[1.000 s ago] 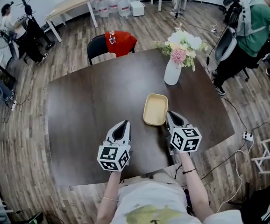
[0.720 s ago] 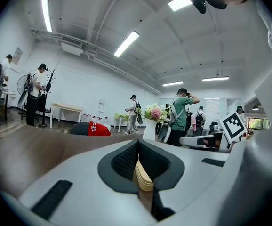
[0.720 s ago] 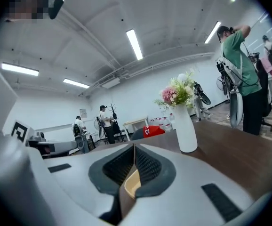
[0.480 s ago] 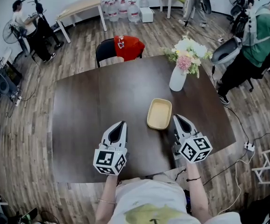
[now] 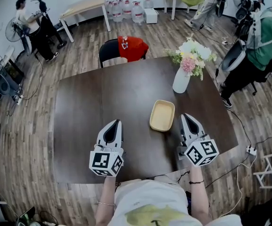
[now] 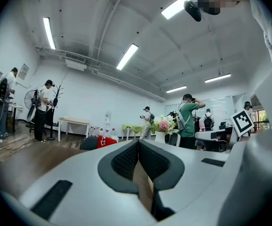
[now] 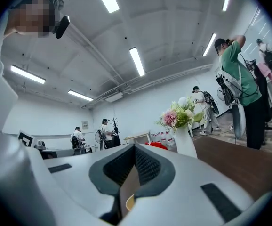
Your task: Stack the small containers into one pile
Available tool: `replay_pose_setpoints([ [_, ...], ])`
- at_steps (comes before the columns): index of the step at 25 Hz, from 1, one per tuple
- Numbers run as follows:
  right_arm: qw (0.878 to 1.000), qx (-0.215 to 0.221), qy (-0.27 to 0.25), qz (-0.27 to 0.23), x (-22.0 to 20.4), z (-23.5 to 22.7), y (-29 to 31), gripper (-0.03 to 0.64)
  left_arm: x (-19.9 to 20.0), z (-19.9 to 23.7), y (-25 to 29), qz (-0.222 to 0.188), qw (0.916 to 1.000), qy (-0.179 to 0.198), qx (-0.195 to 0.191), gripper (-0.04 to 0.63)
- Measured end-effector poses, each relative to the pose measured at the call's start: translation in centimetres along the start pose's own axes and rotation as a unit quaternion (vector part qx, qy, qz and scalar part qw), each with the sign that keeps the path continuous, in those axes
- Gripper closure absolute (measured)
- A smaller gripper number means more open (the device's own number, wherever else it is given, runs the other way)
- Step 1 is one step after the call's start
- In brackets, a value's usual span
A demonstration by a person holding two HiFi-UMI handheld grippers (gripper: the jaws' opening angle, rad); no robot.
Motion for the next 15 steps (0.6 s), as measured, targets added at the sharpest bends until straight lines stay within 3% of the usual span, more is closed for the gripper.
replay_pose_setpoints([
  [15, 0.999, -0.014, -0.045, 0.008, 0.84, 0.31, 0.61, 0.595, 0.07, 0.94, 0.09, 0.005, 0.9997, 0.007, 0.022, 0.569],
])
Point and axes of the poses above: the fingertips, and each gripper's own axes: y forward along the fingers, z to its left, x out of its top, the point moved 9 cm from there along -y, backward along the fingers, and after that the axes turned 7 degrees about x, right-handed, at the moved point
